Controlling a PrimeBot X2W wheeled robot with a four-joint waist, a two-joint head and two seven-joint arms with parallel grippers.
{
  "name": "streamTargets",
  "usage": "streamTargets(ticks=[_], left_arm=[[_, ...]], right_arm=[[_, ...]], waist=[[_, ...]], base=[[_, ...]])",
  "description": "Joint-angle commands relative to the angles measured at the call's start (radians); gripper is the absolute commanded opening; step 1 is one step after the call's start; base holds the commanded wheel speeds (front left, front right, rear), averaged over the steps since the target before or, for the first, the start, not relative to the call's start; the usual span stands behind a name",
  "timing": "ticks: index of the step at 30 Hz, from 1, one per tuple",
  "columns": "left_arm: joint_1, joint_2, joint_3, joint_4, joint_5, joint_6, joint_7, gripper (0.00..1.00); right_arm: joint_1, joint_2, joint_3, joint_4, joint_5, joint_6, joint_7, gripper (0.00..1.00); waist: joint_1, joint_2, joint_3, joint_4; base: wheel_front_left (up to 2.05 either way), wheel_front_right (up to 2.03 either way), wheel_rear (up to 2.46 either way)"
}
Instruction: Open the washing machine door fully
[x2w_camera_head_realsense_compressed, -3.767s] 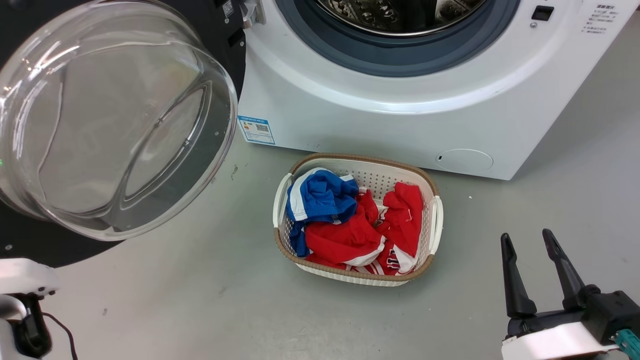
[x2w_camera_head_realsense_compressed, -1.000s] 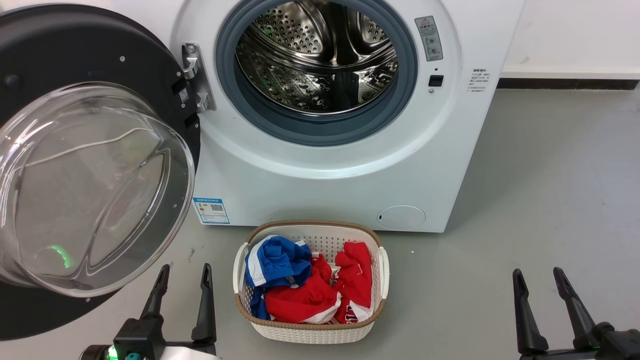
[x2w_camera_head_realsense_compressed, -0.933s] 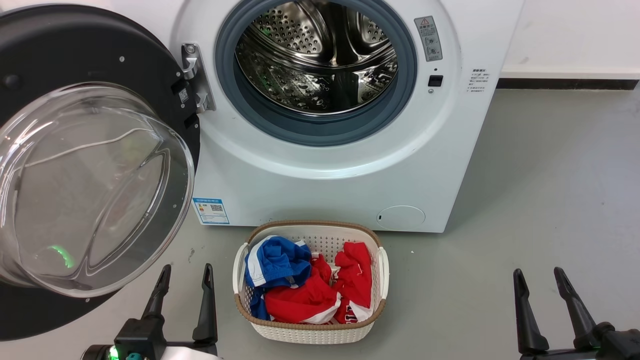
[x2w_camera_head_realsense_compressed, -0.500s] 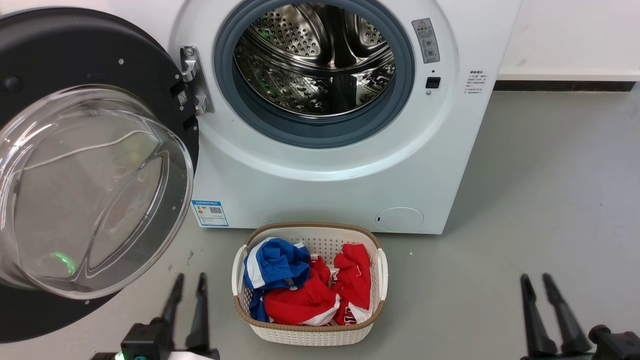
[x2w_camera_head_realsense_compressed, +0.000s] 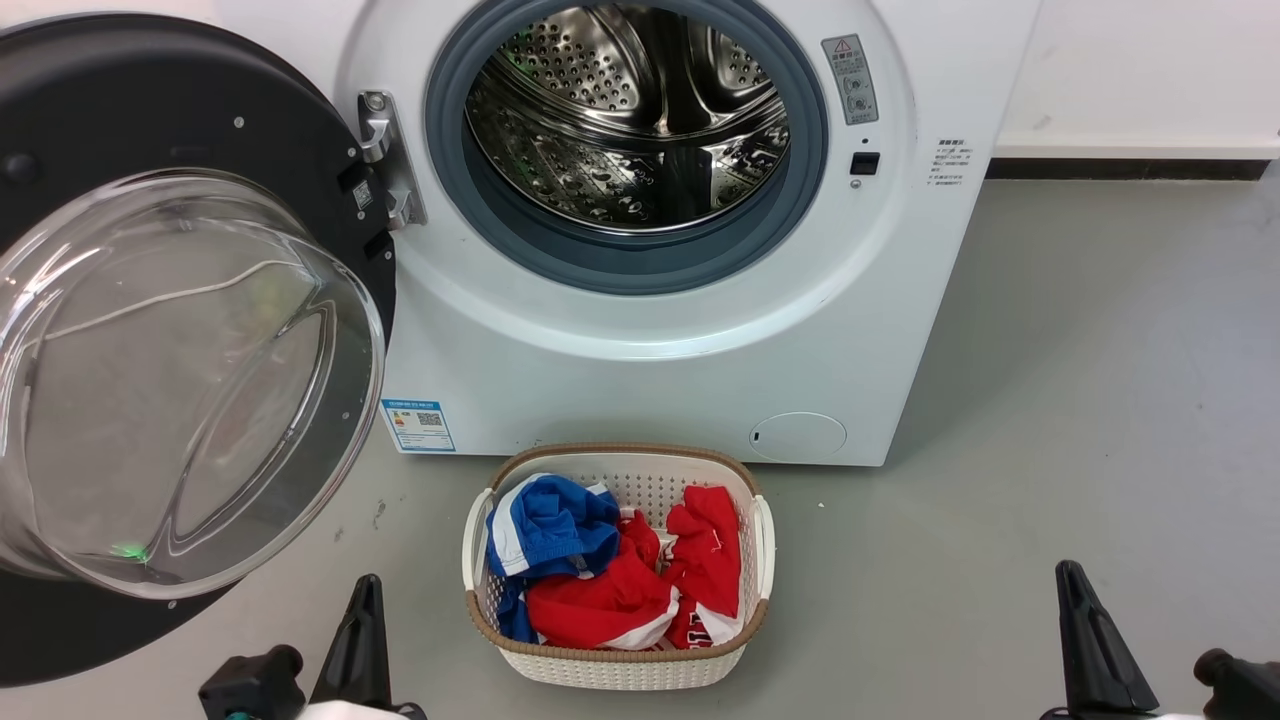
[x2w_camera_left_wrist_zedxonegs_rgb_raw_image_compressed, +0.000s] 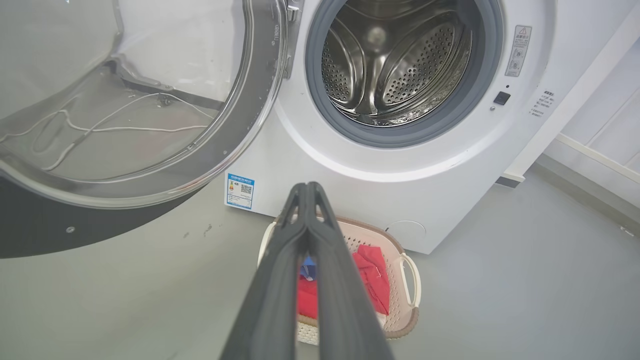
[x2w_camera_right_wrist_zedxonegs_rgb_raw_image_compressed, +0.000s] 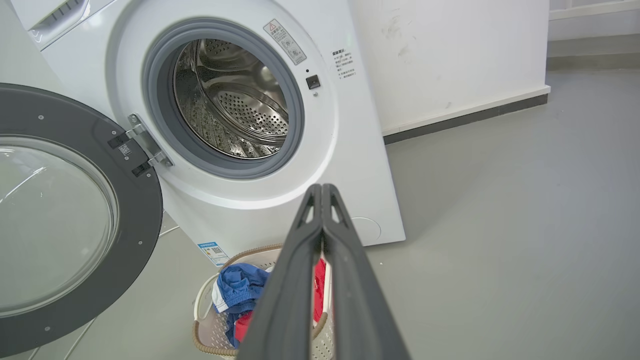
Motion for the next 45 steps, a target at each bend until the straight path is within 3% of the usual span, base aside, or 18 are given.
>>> streamTargets(ticks=[1, 20, 45], left_arm=[[-0.034, 0.000, 0.007, -0.011, -0.051, -0.007, 0.010, 0.00], [-0.088, 0.000, 0.038, 0.017, -0.403, -0.035, 0.096, 0.00], [-0.135, 0.000, 0.067, 0.043, -0.719, -0.060, 0.174, 0.00]], right_arm=[[-0.034, -0.010, 0.001, -0.006, 0.054, 0.000, 0.009, 0.00], [-0.106, -0.024, 0.001, 0.048, 0.411, 0.000, 0.081, 0.00], [-0.172, -0.029, -0.008, 0.097, 0.723, 0.000, 0.154, 0.00]], waist=[[0.0000, 0.0000, 0.000, 0.000], [0.0000, 0.0000, 0.006, -0.005], [0.0000, 0.0000, 0.012, -0.009]], base=[[0.00, 0.00, 0.00], [0.00, 0.00, 0.00], [0.00, 0.00, 0.00]])
